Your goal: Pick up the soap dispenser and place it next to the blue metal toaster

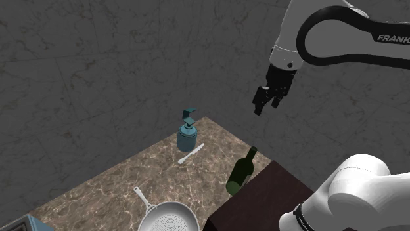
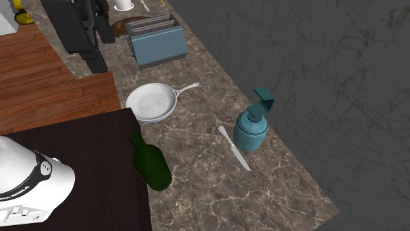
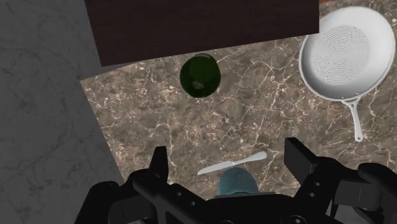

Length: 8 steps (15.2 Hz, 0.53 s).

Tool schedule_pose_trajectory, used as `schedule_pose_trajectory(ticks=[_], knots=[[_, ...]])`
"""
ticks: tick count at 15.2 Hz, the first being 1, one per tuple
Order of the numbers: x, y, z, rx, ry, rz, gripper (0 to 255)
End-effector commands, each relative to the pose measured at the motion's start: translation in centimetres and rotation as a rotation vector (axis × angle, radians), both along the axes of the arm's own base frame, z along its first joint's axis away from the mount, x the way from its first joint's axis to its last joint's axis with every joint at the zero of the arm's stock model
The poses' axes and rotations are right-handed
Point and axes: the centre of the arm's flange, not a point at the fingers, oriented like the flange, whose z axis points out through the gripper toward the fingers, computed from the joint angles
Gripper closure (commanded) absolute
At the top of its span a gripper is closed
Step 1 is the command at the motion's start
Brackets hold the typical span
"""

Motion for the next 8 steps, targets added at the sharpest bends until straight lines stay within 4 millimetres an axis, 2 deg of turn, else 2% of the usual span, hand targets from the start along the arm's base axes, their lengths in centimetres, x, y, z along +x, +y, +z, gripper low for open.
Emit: schedule_pose_trajectory(ticks=[1, 8], knots=[[0.0, 0.0, 0.0, 0.000, 0.000, 0.000, 0], [5.3, -0.9, -6.6, 0.020, -0.067, 0.060, 0]])
